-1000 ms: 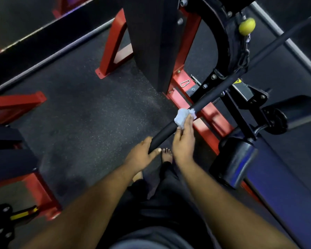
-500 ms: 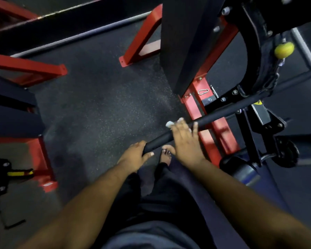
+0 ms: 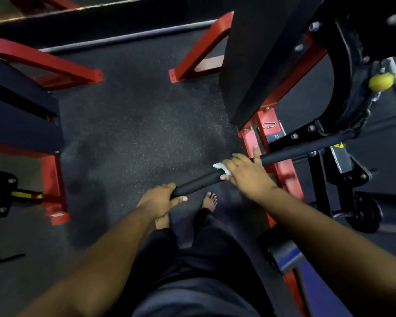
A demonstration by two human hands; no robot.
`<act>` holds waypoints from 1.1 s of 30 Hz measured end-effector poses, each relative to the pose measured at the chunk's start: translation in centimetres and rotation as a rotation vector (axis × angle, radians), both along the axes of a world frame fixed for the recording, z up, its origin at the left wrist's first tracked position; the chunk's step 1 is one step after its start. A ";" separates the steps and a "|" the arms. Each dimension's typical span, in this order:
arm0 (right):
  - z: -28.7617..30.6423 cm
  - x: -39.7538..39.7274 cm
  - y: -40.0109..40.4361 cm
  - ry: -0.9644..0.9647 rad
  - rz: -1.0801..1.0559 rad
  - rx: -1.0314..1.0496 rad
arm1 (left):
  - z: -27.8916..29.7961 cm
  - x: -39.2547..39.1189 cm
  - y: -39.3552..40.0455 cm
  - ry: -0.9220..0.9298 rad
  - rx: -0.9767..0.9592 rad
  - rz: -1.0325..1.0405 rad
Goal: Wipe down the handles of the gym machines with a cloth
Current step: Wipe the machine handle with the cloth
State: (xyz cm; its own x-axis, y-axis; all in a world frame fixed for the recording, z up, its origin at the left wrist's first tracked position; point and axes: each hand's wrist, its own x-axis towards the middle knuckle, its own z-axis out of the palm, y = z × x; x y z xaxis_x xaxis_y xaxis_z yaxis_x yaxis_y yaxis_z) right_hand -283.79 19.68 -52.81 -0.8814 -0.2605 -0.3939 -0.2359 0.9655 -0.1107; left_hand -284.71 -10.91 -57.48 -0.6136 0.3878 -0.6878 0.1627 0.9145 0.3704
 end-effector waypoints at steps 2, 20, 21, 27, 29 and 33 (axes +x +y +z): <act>0.3 0.4 -2.9 -0.074 0.024 -0.018 | -0.3 0.5 -0.5 -0.012 0.028 -0.005; -2.4 12.9 -8.6 0.198 0.111 -0.308 | 0.1 2.8 -2.1 0.066 0.207 -0.087; -2.5 14.1 -8.6 0.228 -0.160 -0.408 | 0.3 2.6 -2.1 0.080 0.223 -0.071; -3.6 9.6 -10.1 0.330 -1.805 -1.210 | 1.8 0.5 -2.4 0.099 0.258 -0.071; -1.6 5.7 -12.1 0.321 -1.907 -1.499 | 2.1 0.4 -2.4 0.098 0.246 -0.094; -0.5 2.1 -15.7 0.322 -1.977 -1.613 | 2.5 1.1 -2.4 0.104 0.237 -0.109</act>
